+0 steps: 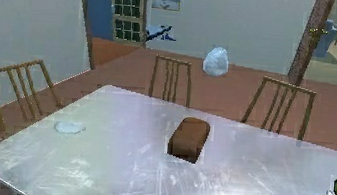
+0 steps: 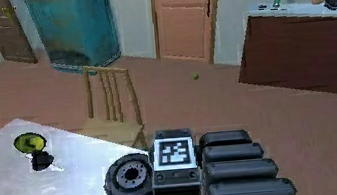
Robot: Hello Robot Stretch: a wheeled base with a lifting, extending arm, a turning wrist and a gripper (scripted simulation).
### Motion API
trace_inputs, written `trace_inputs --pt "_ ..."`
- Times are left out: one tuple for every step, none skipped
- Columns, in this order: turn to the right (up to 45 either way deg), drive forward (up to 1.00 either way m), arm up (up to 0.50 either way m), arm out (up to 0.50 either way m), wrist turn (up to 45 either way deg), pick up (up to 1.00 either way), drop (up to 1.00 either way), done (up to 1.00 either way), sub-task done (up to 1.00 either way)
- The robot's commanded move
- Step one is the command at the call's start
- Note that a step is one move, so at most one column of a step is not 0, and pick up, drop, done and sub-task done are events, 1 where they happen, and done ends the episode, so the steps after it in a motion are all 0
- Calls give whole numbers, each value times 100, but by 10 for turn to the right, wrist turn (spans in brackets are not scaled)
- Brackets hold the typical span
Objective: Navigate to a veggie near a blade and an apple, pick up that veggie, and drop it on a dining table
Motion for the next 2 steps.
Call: trace_inputs --pt "-450 0 0 0 0 0 0 0 0" --pt "-450 0 0 0 0 0 0 0 0"
